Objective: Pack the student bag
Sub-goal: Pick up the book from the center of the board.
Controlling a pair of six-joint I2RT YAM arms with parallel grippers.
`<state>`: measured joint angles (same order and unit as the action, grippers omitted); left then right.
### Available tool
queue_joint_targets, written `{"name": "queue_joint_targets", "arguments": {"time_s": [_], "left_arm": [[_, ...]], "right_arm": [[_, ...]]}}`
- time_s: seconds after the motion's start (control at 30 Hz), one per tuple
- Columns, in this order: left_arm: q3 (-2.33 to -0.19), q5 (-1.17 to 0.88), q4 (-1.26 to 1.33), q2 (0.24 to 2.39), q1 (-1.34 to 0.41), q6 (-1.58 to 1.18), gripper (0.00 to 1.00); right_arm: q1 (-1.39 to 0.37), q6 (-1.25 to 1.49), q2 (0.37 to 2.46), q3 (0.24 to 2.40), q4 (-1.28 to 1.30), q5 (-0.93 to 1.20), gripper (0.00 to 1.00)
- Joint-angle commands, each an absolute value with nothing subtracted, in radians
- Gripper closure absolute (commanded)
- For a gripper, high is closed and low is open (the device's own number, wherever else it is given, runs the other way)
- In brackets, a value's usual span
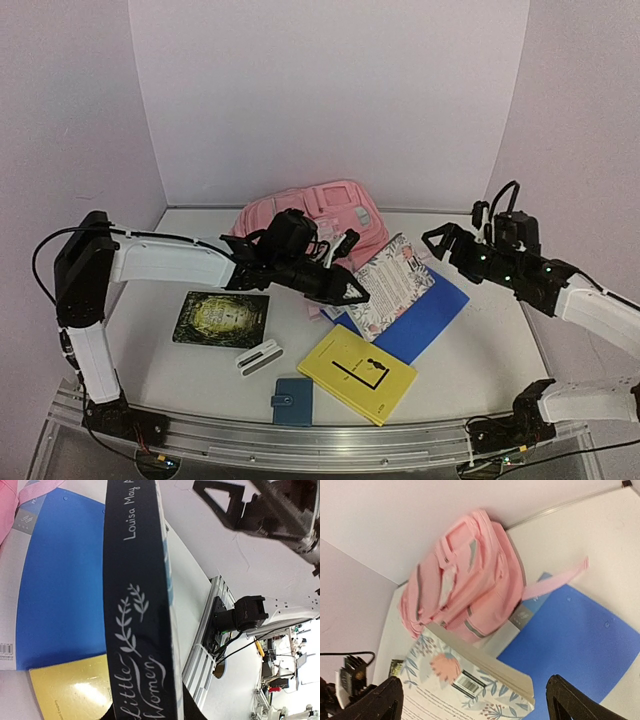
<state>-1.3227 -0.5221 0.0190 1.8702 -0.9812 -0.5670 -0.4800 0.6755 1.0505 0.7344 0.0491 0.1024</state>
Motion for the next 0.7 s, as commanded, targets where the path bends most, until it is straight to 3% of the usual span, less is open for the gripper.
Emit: {"name": "queue_joint_targets", "arguments": {"time_s": [0.0,0.3,0.67], "left_arm": [[-1.285,-0.600,0.003,1.704,-0.977,-0.451,1.00],[-1.217,-0.787,-0.140,1.515,-0.952,-0.343,1.00],[-1.217,-0.865,-0.205,1.450,-0.947,-0.313,1.00]], "right_arm": [[-0.477,0.524,0.991,0.833,0.174,0.146,0.02],[-0.477,0.381,1.051,0.919,0.240,0.600,0.02],[-0.492,0.385,1.126,0.900,0.150,0.931,0.06]]}}
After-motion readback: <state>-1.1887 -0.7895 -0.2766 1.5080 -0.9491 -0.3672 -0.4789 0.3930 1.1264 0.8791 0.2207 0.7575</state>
